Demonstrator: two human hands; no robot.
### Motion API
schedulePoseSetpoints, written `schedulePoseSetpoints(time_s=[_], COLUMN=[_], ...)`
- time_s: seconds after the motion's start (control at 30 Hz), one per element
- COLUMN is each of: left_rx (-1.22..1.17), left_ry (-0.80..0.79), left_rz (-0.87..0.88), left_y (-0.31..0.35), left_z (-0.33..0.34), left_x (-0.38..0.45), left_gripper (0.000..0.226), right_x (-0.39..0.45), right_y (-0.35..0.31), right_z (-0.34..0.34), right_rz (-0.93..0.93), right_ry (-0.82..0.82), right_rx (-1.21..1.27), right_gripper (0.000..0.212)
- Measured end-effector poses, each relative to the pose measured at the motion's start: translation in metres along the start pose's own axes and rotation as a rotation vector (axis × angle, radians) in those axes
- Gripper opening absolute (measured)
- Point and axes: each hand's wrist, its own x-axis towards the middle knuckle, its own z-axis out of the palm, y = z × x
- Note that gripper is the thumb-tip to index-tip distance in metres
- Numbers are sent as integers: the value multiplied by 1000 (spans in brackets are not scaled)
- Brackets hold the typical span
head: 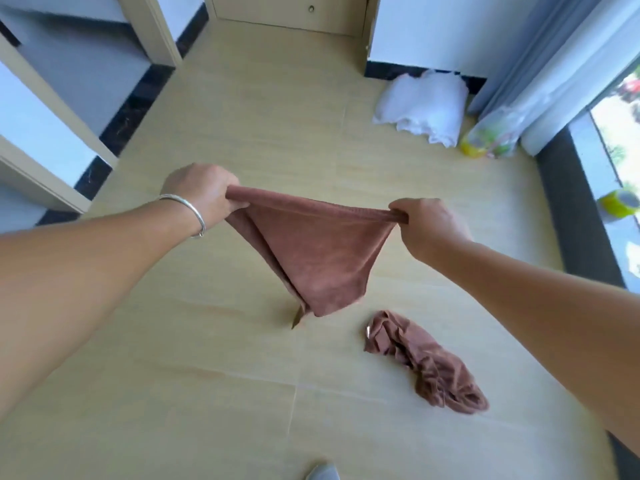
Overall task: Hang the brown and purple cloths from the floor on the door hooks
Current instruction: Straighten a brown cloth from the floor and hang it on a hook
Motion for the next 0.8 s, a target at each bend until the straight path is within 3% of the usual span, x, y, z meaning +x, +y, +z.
schedulePoseSetpoints(time_s=[0.17,0.33,0.47,0.8], left_rx=[-12,-3,-26,-27], left_ry=[103,43,2,-433], left_rz=[32,53,82,88], left_y=[-27,-42,-50,-86], left_z=[-44,-16,52,308], left_x=[-42,-126,-207,-357], left_gripper=[26,22,7,5], right_x=[-27,-96,-171,-331], right_y=[-15,-19,-24,-37], right_z=[-29,21,91,309], right_rz=[-83,-130,-159,-44], right_ry=[99,-9,-103,-433], right_rx=[26,24,41,23], right_gripper=[29,18,19,23])
